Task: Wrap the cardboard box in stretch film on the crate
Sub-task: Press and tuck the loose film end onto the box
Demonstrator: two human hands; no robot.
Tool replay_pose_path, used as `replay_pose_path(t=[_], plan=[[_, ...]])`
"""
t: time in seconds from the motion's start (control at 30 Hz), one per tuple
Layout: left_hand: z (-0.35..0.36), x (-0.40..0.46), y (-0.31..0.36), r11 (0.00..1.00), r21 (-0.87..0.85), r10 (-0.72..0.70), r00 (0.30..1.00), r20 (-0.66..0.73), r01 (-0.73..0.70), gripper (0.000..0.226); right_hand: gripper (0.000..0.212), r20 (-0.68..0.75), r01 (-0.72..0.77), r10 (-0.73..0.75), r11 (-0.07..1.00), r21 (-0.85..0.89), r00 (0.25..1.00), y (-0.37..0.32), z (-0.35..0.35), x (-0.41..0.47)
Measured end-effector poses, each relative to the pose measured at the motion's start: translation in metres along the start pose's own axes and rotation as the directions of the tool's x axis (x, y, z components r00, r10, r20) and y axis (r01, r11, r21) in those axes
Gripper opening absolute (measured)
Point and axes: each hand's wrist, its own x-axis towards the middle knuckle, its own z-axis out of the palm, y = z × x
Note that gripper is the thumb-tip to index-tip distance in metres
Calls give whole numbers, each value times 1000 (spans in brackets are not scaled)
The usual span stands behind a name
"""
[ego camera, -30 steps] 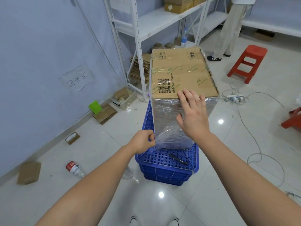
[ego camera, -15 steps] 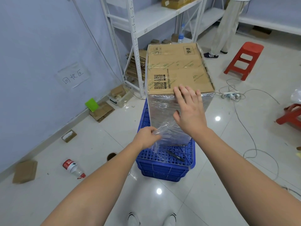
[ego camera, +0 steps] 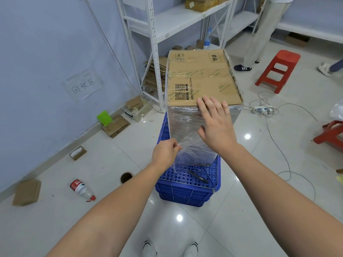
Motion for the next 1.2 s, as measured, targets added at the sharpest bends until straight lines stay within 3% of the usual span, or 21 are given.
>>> replay_pose_path(t=[0.2, 0.33, 0.47, 0.7, 0.77, 0.83, 0.93, 1.0, 1.13, 1.2], plan=[[-7, -2, 5, 996, 30, 87, 995, -54, -86, 25, 89, -13, 3, -3, 1000, 15, 1000, 1, 2, 0], [-9, -1, 3, 999, -28, 22, 999, -49, -23, 24, 88, -13, 8, -8, 1000, 13, 1000, 4, 2, 2], [-5, 6, -8, 986, -146, -83, 997, 1, 83, 22, 88, -15, 19, -19, 1000, 10, 1000, 5, 3, 0], [-8, 9, -12, 946, -316, -19, 987, 160, 70, 23, 89, -21, 18, -18, 1000, 1, 1000, 3, 6, 1], [-9, 4, -11, 966, -260, 40, 987, 158, 2, 26, 91, -21, 20, -20, 1000, -13, 1000, 2, 7, 1], [-8, -2, -12, 985, -95, 155, 980, 125, -144, 22, 92, -17, 17, -17, 1000, -21, 1000, 0, 8, 0], [1, -9, -18, 944, 92, 300, 940, 162, -317, 32, 93, -15, 8, -8, 1000, -17, 1000, -2, 9, -1], [12, -10, -20, 943, 120, 290, 942, 170, -312, 35, 93, -16, 4, -5, 1000, -10, 1000, -3, 11, -1], [28, -9, -11, 976, 25, 213, 974, 80, -216, 14, 92, -25, 12, -11, 1000, 24, 1000, 0, 11, 1], [35, -9, -9, 981, 21, 190, 980, 56, -192, 32, 87, -52, 38, -35, 998, 53, 998, 1, 8, -1]])
